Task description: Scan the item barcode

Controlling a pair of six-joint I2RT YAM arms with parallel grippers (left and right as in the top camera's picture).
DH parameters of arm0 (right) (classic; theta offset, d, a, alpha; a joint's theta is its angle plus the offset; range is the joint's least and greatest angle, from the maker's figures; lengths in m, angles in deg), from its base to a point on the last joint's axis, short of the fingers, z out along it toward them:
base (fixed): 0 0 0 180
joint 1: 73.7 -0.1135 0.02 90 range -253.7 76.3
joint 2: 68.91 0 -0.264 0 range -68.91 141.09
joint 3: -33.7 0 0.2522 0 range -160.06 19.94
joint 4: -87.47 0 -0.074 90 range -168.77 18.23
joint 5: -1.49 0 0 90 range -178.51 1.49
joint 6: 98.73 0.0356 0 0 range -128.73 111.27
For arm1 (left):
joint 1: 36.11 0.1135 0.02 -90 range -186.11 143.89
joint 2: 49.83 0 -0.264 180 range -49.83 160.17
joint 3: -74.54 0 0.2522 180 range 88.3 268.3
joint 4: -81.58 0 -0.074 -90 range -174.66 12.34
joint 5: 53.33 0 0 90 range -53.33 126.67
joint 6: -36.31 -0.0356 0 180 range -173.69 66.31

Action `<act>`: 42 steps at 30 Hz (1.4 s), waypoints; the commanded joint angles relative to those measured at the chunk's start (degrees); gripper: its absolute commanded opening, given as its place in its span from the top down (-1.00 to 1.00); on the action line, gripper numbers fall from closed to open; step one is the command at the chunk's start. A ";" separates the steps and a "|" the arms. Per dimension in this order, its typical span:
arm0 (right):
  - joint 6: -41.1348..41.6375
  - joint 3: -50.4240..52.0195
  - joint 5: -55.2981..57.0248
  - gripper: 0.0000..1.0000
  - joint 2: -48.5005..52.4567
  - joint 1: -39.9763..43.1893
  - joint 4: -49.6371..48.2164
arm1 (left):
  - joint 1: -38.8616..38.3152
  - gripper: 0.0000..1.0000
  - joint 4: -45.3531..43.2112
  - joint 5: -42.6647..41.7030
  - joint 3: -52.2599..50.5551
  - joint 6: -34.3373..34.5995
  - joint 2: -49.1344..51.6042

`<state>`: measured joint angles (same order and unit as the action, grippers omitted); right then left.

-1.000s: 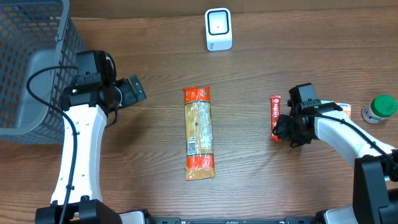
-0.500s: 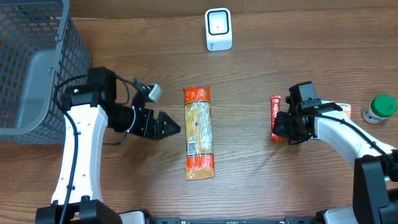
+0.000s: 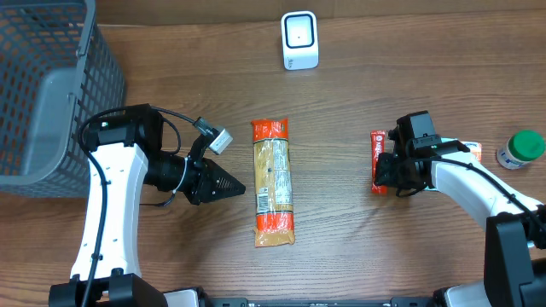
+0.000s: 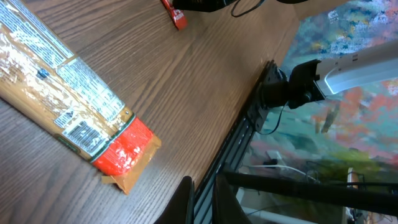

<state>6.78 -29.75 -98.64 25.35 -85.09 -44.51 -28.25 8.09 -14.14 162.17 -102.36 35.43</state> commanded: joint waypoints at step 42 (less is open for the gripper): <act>-8.68 -7.67 -21.97 0.74 7.89 -13.20 4.39 | -0.39 0.70 -6.29 1.27 -0.37 6.49 0.02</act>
<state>5.97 -33.34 -115.47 33.33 -98.89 -40.90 -28.25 1.88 -12.59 162.02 -96.63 35.43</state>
